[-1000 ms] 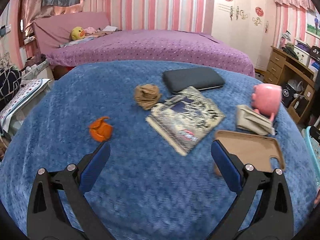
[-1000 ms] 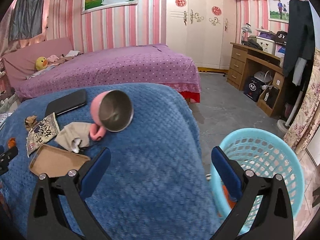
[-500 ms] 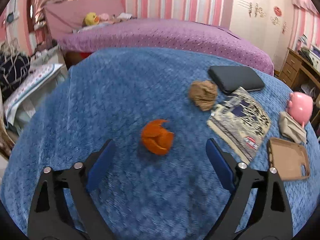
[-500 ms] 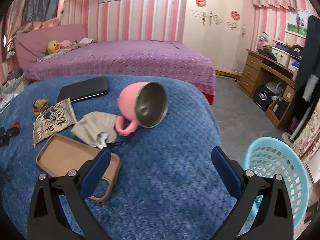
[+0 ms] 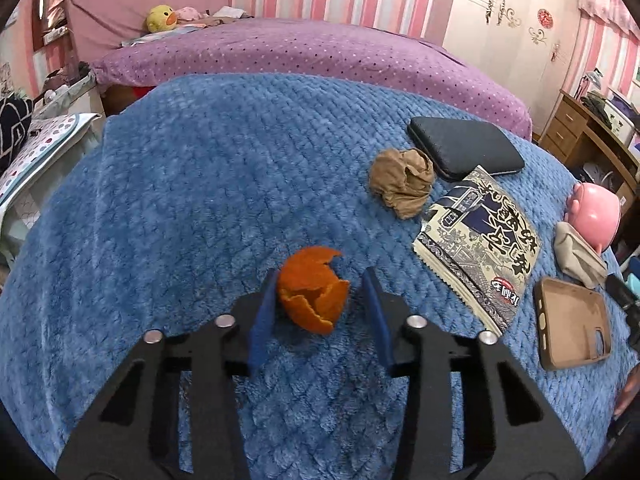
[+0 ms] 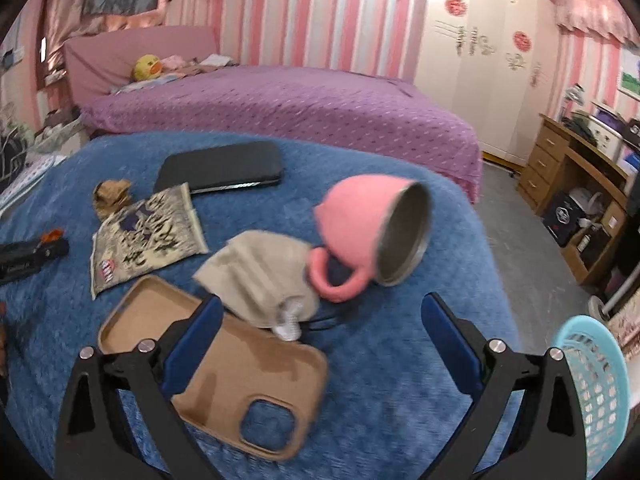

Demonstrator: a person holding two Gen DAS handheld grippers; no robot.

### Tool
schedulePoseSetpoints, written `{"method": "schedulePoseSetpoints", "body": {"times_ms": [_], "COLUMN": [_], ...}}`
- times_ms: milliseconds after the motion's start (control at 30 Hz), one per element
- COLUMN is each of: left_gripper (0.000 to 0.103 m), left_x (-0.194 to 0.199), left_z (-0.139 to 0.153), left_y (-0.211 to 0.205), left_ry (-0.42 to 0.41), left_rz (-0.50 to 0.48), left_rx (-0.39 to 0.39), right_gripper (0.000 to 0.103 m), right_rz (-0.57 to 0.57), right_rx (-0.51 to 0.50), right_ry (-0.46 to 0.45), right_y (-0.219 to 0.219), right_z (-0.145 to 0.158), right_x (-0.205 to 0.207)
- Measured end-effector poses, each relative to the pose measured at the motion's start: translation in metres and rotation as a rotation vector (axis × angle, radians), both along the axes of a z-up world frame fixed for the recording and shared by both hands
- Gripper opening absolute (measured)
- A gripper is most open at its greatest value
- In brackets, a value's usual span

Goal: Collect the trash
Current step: 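Grasp another orange peel with the left gripper while the right grasps the beige cloth mask, then carry the orange peel and beige mask over the basket and open both grippers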

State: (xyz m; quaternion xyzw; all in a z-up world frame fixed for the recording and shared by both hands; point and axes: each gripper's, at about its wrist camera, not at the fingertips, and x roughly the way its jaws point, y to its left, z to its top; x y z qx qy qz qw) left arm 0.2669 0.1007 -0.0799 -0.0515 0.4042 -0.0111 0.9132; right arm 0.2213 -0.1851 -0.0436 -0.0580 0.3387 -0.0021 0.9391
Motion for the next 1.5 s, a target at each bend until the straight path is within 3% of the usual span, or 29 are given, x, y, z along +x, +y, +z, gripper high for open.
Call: {"method": "schedulePoseSetpoints", "body": {"times_ms": [167,233,333,433,667,900,1233,1500], "left_gripper": [0.026,0.025,0.025,0.024,0.024,0.024,0.024,0.024], "left_x": [-0.004,-0.006,-0.009,-0.013,-0.030,-0.055,-0.086,-0.103], "left_z": [0.003,0.005,0.007,0.009,0.023,0.036,0.048,0.050], "left_y": [-0.001,-0.001,-0.002,-0.003,0.001,-0.008,-0.072,-0.123], "left_ry": [-0.014,-0.019,-0.025,-0.029,-0.056,-0.088,-0.133,-0.151], "left_rz": [-0.011,-0.018,-0.028,-0.034,-0.043,-0.076,-0.163,-0.193], "left_rx": [-0.011,-0.009,0.002,0.014,0.010,0.006,0.023,0.034], "right_gripper": [0.069,0.047,0.026,0.021,0.020,0.020,0.020,0.020], "right_rz": [0.047,0.072,0.073,0.082,0.091,0.071,-0.026,-0.116], "right_rx": [0.000,0.029,0.047,0.066,0.049,0.035,0.006,0.032], "right_ry": [0.038,0.061,0.060,0.042,-0.028,-0.039,-0.050,-0.060], "right_y": [0.014,0.015,0.011,0.006,0.000,-0.023,-0.082,-0.137], "right_z": [-0.006,-0.008,-0.007,-0.003,0.016,0.023,0.031,0.030], "right_x": [0.011,0.014,0.014,0.009,-0.017,-0.049,-0.101,-0.119]}}
